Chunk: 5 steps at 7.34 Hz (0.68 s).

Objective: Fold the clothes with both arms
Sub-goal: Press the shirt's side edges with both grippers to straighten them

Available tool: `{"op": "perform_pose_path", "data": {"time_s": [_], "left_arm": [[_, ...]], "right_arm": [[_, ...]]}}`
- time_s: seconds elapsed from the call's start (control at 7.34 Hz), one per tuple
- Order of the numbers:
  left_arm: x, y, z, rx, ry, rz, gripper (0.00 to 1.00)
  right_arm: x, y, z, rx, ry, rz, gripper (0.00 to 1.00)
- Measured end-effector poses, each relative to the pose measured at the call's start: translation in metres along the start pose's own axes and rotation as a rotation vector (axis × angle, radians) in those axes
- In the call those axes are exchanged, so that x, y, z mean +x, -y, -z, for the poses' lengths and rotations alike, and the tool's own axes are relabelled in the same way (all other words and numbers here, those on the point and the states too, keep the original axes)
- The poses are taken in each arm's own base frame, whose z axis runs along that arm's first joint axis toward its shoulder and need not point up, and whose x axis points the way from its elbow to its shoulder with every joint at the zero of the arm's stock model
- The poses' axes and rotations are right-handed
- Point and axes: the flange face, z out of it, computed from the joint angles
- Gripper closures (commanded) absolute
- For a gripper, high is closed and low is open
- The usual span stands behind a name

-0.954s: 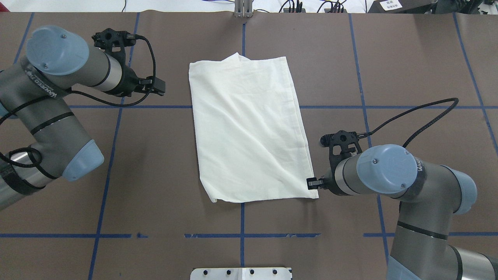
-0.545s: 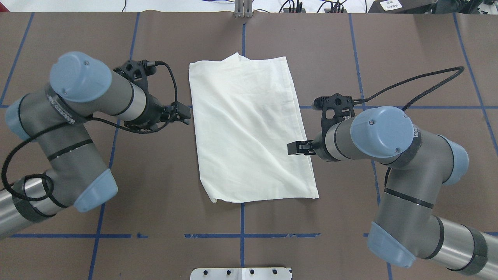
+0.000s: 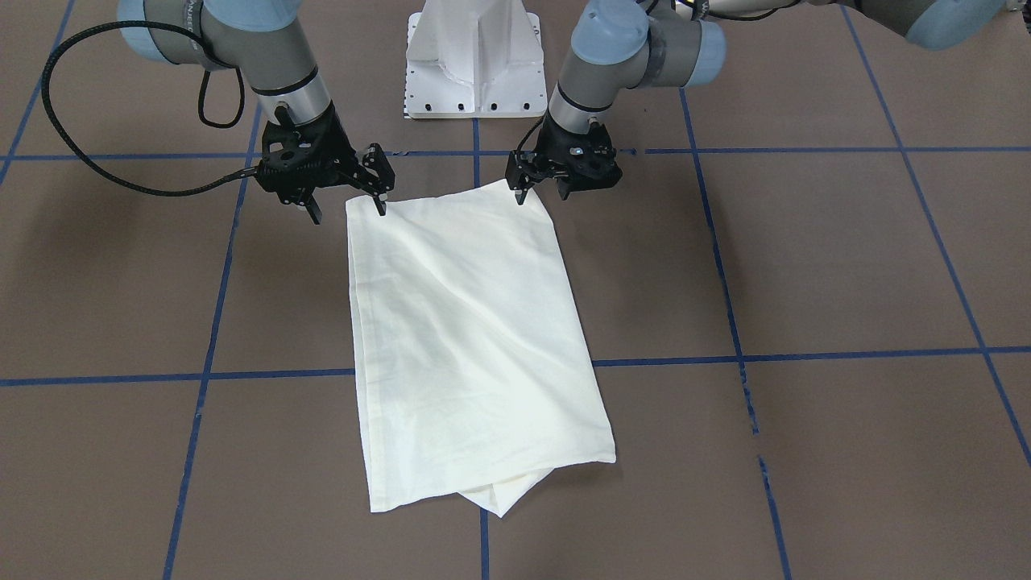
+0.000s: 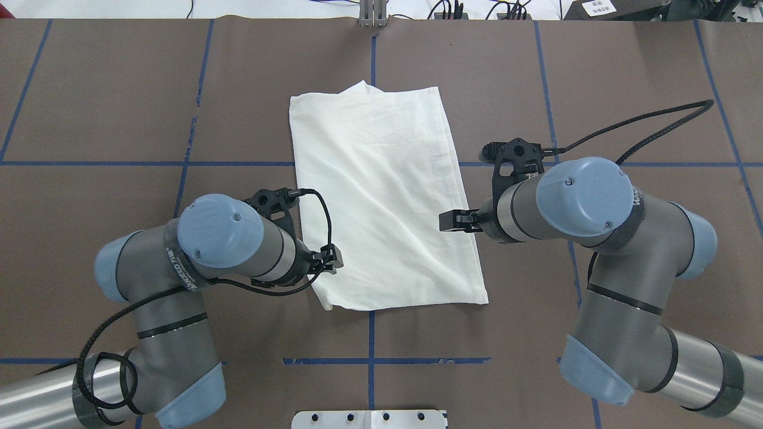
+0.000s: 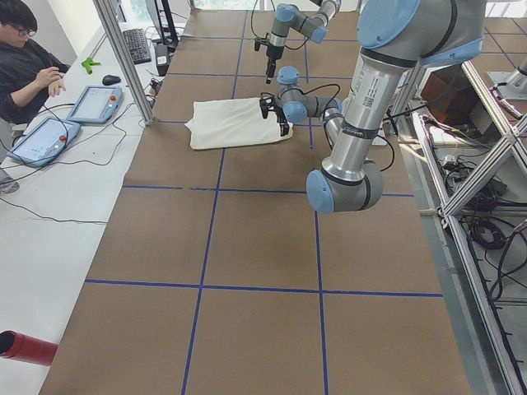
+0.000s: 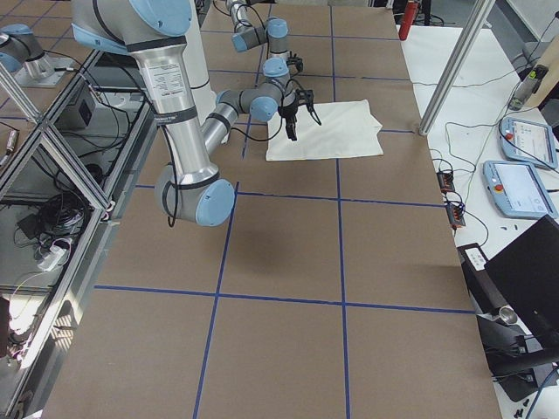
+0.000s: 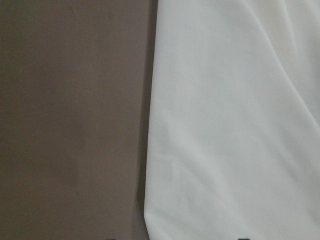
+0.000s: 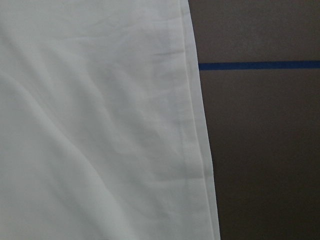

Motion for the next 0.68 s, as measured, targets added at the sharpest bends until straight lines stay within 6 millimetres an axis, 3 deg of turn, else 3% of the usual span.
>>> {"op": "perform_pose_path", "data": {"time_s": [0.14,0.27,0.68], "left_arm": [[0.006,-0.009,-0.012,0.004,0.021,-0.004,0.57],[0.009,-0.015,-0.020,0.005,0.036,-0.009,0.70],[0.008,-0.020,-0.019,0.005,0.083,-0.005,0.71]], "right_arm": [[0.000,0.000,0.000,-0.001,0.000,-0.003,0.00],[0.000,0.000,0.000,-0.001,0.000,-0.005,0.00],[0.000,0.000,0.000,0.000,0.000,-0.008,0.00]]}}
